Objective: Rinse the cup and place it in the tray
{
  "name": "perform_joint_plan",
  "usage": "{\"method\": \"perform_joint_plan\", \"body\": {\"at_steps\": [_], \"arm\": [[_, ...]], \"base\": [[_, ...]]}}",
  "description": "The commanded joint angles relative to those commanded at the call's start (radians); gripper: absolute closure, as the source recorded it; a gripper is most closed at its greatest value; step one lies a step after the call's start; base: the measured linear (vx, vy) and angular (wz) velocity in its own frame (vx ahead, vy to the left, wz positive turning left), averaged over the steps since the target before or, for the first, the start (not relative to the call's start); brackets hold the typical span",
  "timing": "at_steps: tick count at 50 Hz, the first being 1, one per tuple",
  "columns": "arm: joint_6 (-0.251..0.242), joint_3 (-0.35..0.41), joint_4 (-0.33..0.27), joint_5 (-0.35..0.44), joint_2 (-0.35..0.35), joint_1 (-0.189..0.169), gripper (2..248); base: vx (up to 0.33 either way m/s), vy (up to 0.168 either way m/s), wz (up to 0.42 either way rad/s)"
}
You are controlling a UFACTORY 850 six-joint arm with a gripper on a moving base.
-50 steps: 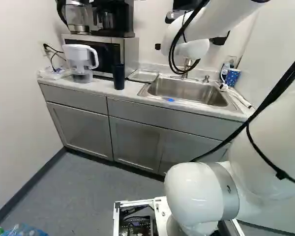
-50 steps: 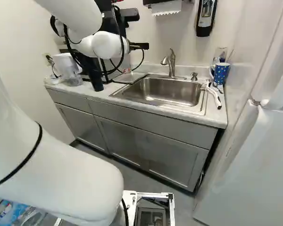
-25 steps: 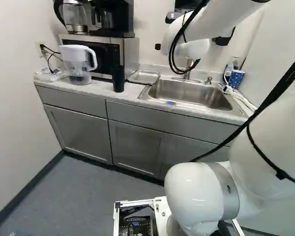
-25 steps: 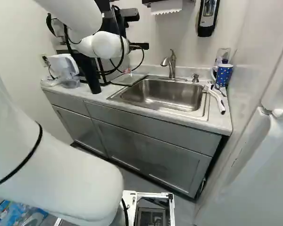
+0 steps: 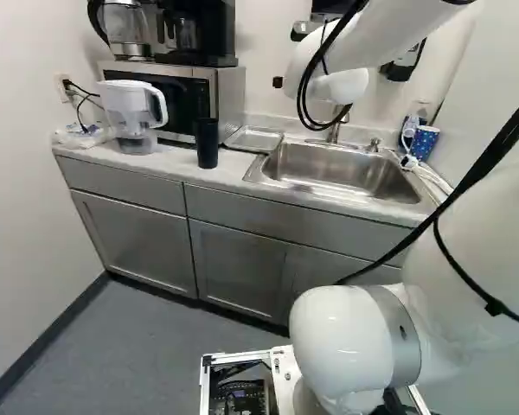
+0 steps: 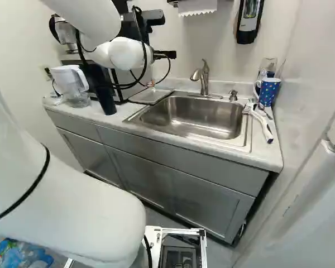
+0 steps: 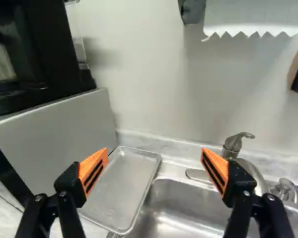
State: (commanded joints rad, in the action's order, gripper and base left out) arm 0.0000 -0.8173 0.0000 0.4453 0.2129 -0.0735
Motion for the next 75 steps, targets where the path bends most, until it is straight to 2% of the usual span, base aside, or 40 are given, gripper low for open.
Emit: {"method": "perform_joint_plan", "body": {"at_steps": [47, 75], "arm": [[0.0, -0.003, 0.0, 0.0, -0.003, -0.001, 3], [0.0, -0.05, 0.0, -0.004, -0.055, -0.03, 3]], "base": [[0.02, 0.0, 0.001], [0.0, 0.0, 0.0]]}}
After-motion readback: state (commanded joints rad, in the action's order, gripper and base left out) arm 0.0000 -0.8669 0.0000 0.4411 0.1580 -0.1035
